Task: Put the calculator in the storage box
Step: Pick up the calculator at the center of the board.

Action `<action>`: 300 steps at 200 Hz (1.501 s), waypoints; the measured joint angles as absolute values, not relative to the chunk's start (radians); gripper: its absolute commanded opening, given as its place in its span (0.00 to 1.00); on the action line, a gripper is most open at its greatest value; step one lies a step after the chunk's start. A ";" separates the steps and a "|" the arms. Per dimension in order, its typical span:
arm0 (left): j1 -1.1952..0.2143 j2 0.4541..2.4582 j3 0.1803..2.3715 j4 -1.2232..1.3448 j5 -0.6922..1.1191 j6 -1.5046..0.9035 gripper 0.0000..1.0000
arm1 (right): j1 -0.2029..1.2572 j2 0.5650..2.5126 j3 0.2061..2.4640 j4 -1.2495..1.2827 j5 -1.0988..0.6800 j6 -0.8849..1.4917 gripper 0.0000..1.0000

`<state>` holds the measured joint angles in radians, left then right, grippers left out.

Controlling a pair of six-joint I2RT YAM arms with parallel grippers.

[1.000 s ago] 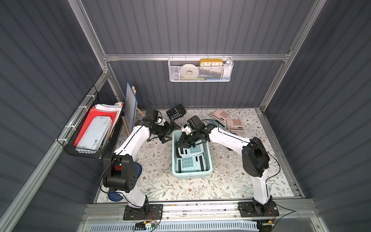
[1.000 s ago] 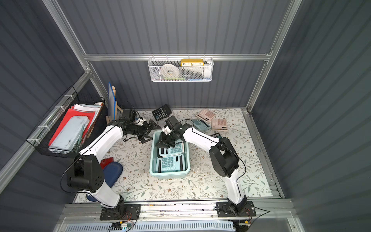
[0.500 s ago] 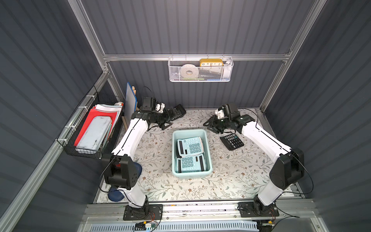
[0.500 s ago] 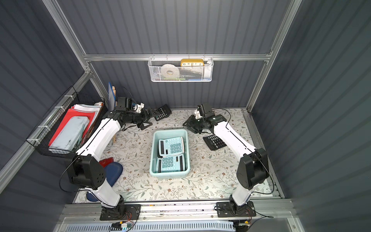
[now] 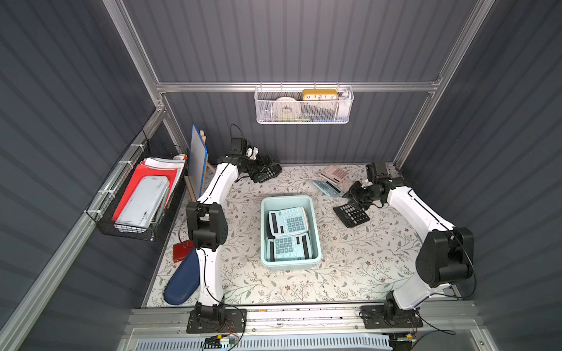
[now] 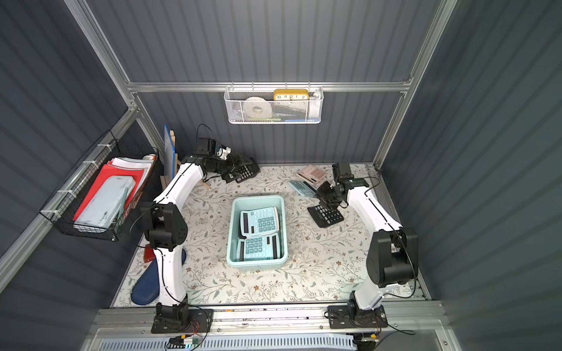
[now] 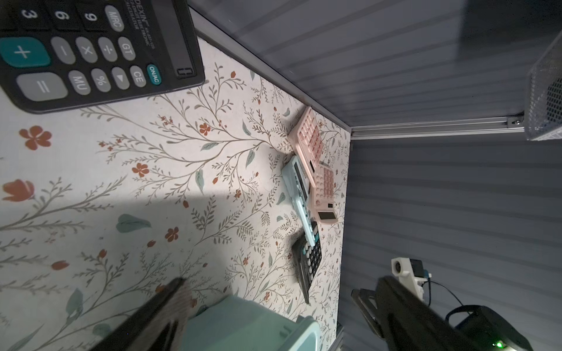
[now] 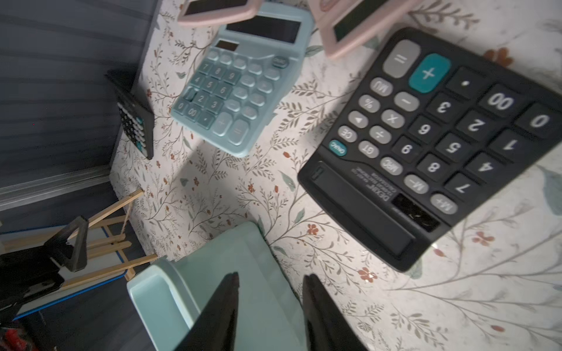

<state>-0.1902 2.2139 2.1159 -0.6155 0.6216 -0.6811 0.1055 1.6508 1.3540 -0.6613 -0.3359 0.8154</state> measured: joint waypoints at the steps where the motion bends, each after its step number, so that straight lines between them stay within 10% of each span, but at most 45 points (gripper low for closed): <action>1: -0.190 2.216 2.117 -0.614 0.622 -0.682 0.99 | 0.105 1.651 1.354 -0.662 -0.335 0.815 0.39; 110: -0.191 2.321 2.141 -0.501 0.680 -0.807 0.99 | 0.067 1.746 1.240 -0.784 -0.321 0.756 0.74; 300: -0.324 2.321 2.075 -0.415 0.721 -0.854 0.99 | 0.202 1.817 1.273 -0.478 -0.551 0.823 0.74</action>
<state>-0.3241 2.3207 2.0747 -0.4152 0.7208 -0.8543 0.2016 1.8168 1.2732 -0.4778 -0.5514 0.8234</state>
